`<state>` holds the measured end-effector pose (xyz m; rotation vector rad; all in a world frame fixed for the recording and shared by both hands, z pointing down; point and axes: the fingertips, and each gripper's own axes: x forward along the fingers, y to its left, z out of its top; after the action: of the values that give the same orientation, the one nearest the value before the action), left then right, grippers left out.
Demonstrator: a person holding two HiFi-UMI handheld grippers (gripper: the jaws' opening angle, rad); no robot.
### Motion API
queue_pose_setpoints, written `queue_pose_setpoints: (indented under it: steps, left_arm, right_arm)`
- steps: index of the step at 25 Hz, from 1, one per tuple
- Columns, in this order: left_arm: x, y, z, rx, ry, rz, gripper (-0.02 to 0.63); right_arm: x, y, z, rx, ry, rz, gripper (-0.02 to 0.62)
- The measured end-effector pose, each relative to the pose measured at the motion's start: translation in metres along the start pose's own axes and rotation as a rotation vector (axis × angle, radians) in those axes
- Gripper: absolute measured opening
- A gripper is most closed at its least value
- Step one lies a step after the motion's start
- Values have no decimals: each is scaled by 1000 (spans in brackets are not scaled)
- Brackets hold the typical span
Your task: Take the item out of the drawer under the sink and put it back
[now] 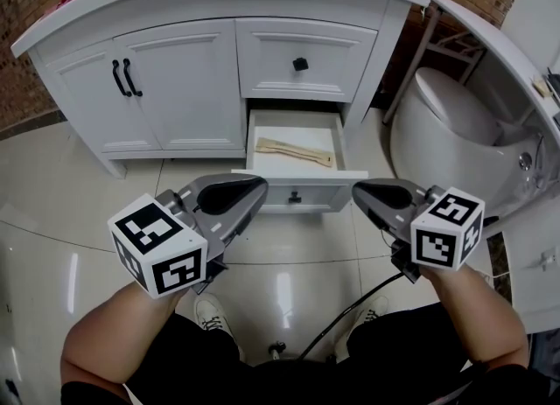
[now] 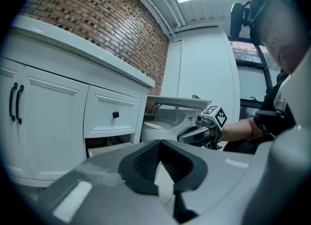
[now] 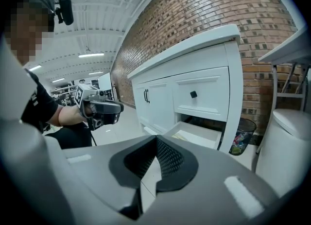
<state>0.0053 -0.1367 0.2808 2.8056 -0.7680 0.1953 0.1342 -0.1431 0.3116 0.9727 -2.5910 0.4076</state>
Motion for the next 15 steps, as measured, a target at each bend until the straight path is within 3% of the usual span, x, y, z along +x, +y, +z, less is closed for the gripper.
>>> queue_pose_setpoints:
  steps: [15]
  left_arm:
    - [3,0,-5,-4,16,-11,6]
  right_arm:
    - [-2,2,1,10,-6,6,6]
